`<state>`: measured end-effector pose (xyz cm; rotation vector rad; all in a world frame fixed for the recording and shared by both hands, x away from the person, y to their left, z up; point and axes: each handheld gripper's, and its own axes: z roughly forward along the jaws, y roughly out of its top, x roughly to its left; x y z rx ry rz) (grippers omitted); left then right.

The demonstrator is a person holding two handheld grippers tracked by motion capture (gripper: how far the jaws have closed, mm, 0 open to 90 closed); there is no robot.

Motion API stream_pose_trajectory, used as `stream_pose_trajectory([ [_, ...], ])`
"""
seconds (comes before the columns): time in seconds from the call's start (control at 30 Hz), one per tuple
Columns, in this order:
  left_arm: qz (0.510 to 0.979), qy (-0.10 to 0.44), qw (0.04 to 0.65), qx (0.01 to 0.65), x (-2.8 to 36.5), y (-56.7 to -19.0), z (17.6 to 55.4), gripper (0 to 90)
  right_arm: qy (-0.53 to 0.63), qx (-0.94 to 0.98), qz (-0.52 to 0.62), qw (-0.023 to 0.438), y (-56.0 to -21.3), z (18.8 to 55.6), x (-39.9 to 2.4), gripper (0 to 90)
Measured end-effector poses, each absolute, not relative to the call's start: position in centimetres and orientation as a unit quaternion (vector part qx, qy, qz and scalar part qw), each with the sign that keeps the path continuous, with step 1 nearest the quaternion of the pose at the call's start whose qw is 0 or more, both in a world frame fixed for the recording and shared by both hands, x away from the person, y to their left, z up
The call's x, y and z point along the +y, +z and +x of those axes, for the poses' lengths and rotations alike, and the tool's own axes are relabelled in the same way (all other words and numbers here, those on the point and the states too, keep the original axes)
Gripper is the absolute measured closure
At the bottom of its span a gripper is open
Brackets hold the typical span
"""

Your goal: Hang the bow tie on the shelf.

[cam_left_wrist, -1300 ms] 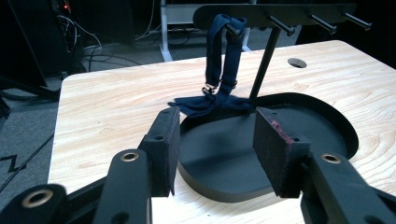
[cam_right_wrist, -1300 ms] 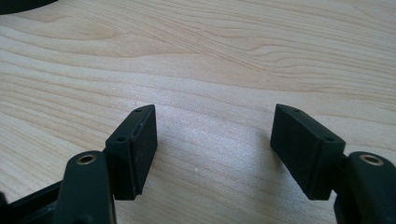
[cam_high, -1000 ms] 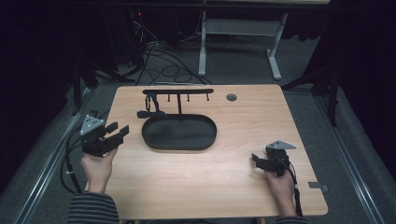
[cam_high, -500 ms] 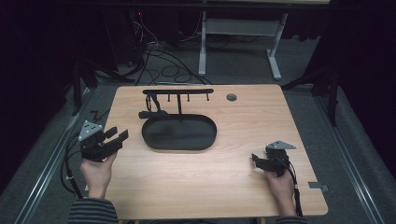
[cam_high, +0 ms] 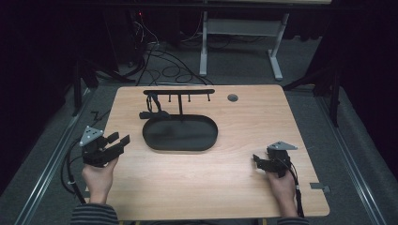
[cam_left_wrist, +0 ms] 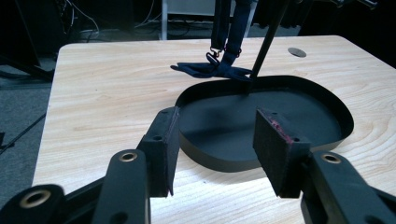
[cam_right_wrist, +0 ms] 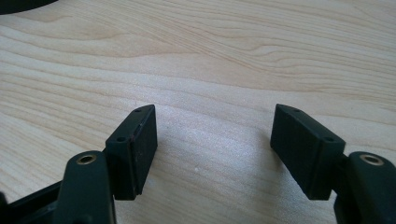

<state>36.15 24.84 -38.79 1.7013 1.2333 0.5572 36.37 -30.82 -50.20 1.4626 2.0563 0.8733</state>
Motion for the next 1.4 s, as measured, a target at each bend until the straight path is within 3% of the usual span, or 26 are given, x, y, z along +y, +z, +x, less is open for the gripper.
stream_pose_trajectory([
  [1.4,0.688,0.199,0.456,0.529,25.4,-42.1,34.9,50.8,0.317,0.749,0.533,0.234,-50.2,36.4,-30.8,33.2],
])
